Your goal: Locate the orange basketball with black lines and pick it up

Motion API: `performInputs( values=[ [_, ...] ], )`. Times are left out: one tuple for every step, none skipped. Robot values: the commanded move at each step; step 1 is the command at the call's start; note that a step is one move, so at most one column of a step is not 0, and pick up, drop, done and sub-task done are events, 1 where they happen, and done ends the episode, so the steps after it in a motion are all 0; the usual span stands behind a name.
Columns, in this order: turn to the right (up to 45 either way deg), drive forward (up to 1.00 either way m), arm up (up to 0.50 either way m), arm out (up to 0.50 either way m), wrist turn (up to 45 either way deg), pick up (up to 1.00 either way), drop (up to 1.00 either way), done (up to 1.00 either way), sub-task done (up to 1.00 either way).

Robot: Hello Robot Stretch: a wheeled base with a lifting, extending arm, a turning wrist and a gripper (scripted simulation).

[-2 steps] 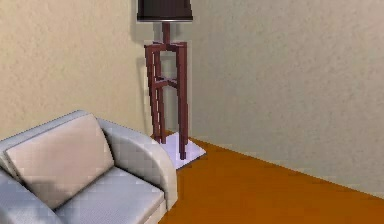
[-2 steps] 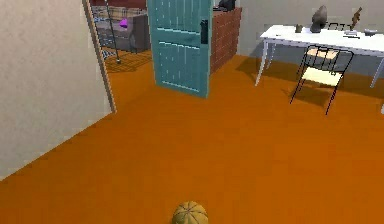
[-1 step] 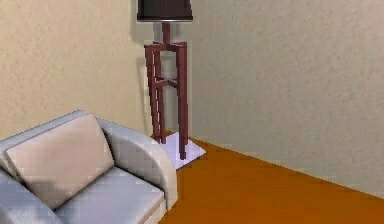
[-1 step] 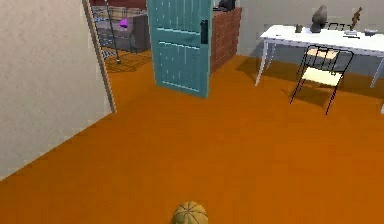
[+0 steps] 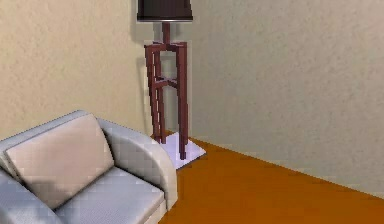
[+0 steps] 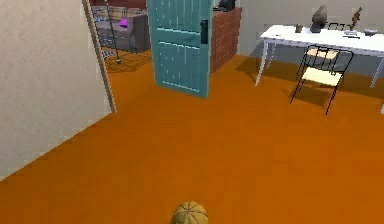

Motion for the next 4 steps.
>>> performInputs(
  values=[
    [0.0,0.0,0.0,0.0,45.0,0.0,0.0,0.0,0.0],
    [0.0,0.0,0.0,0.0,45.0,0.0,0.0,0.0,0.0],
    [0.0,0.0,0.0,0.0,45.0,0.0,0.0,0.0,0.0],
    [0.0,0.0,0.0,0.0,45.0,0.0,0.0,0.0,0.0]
  ],
)
